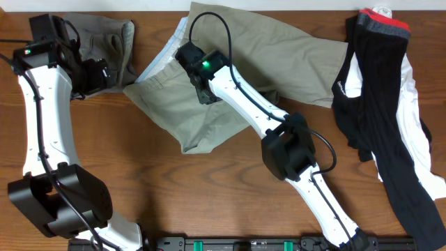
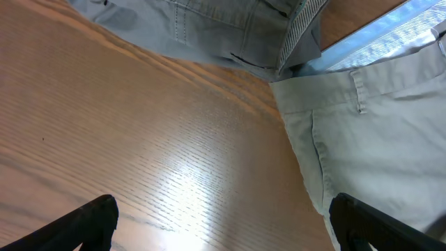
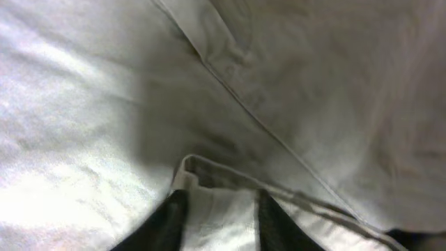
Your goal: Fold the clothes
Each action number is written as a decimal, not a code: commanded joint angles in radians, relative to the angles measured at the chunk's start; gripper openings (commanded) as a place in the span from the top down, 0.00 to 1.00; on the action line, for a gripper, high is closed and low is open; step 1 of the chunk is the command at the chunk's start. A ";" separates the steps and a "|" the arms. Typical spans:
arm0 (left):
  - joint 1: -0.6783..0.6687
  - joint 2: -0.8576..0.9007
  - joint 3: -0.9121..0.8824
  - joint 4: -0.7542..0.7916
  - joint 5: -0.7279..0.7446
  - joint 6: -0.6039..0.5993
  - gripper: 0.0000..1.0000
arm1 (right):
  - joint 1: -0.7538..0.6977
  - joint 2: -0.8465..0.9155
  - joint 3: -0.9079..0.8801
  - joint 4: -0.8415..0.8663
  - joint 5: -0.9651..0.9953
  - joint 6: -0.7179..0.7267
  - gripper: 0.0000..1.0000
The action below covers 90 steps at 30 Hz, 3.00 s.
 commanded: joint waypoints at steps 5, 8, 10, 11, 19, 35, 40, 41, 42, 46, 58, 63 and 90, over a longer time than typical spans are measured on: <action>0.000 0.013 0.003 -0.016 -0.002 -0.009 0.02 | -0.025 -0.001 -0.004 -0.070 0.021 0.006 0.99; 0.000 0.013 0.003 -0.018 -0.002 -0.009 0.02 | -0.031 -0.017 0.000 -0.116 0.014 0.006 0.99; 0.000 0.013 0.003 -0.018 -0.002 -0.009 0.02 | -0.033 -0.043 0.001 -0.157 0.014 0.006 0.99; 0.000 0.013 0.003 -0.019 -0.002 -0.009 0.02 | -0.034 -0.059 0.001 -0.180 0.012 0.006 0.99; 0.000 0.013 0.003 -0.021 -0.002 -0.009 0.02 | -0.035 -0.187 -0.002 -0.448 0.001 -0.015 0.99; 0.000 0.013 0.003 -0.039 -0.002 -0.008 0.02 | -0.019 -0.427 -0.126 -0.448 -0.240 -0.038 0.99; 0.000 0.013 0.003 -0.040 -0.002 -0.008 0.02 | 0.017 -0.512 -0.357 -0.447 -0.231 0.007 0.99; 0.000 0.013 0.003 -0.040 -0.002 -0.008 0.02 | 0.024 -0.526 -0.407 -0.447 -0.225 0.023 0.99; 0.000 0.013 0.003 -0.040 -0.002 -0.008 0.02 | 0.034 -0.543 -0.467 -0.447 -0.222 0.044 0.99; 0.000 0.013 0.003 -0.040 -0.002 -0.008 0.02 | 0.080 -0.623 -0.710 -0.404 -0.222 0.117 0.99; 0.000 0.013 0.003 -0.039 -0.002 -0.008 0.02 | 0.151 -0.837 -1.102 -0.154 -0.250 0.204 0.50; -0.004 0.013 0.003 -0.036 0.000 0.021 0.02 | 0.102 -0.911 -1.035 -0.053 -0.202 0.158 0.23; -0.129 0.330 -0.070 0.071 0.171 0.261 0.32 | -0.188 -0.944 -1.022 0.251 -0.277 -0.103 0.21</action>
